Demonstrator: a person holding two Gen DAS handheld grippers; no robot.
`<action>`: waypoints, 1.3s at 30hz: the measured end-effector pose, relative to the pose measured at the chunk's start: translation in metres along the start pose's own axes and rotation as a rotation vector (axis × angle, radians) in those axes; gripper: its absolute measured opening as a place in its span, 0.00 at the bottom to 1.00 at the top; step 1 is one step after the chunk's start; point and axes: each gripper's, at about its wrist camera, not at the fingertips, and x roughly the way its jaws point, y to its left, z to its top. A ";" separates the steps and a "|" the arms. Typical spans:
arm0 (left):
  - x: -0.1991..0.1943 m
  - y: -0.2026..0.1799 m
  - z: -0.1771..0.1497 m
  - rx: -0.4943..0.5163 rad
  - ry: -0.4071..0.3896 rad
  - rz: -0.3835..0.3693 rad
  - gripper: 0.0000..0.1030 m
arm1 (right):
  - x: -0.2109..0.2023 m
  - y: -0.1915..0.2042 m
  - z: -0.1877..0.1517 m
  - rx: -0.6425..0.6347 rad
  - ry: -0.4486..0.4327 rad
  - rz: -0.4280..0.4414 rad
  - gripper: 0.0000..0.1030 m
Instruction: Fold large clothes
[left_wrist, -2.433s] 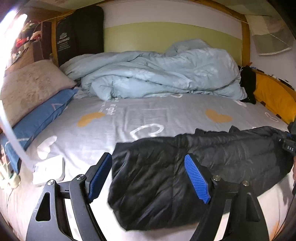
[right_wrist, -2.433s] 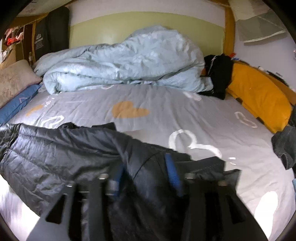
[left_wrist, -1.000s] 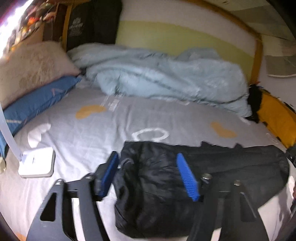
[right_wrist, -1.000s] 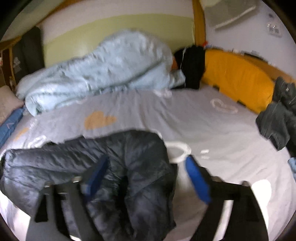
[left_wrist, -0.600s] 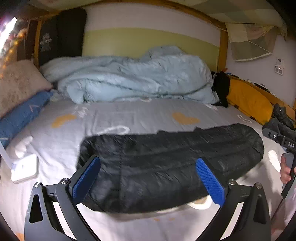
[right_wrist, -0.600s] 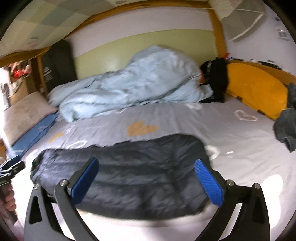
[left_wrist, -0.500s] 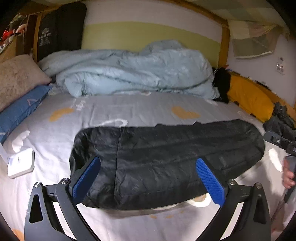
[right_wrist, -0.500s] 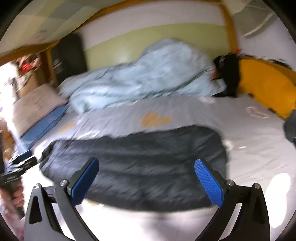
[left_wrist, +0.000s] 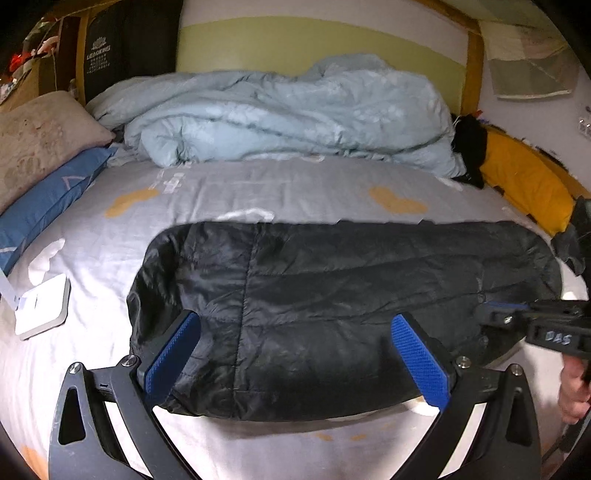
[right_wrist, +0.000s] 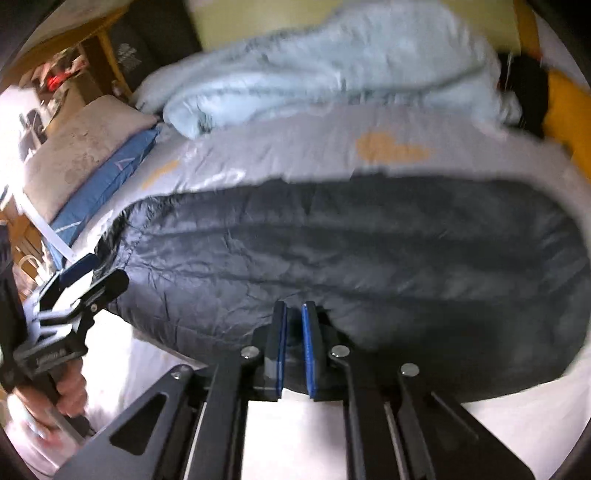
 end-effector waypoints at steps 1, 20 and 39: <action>0.004 0.003 -0.001 -0.007 0.020 0.007 1.00 | 0.012 -0.001 -0.002 -0.009 0.016 -0.026 0.07; 0.033 0.017 -0.007 -0.025 0.103 0.076 1.00 | 0.053 -0.018 0.062 0.092 0.074 -0.085 0.05; 0.013 0.019 0.002 -0.050 0.065 0.027 1.00 | 0.044 -0.019 0.067 0.095 -0.027 -0.088 0.32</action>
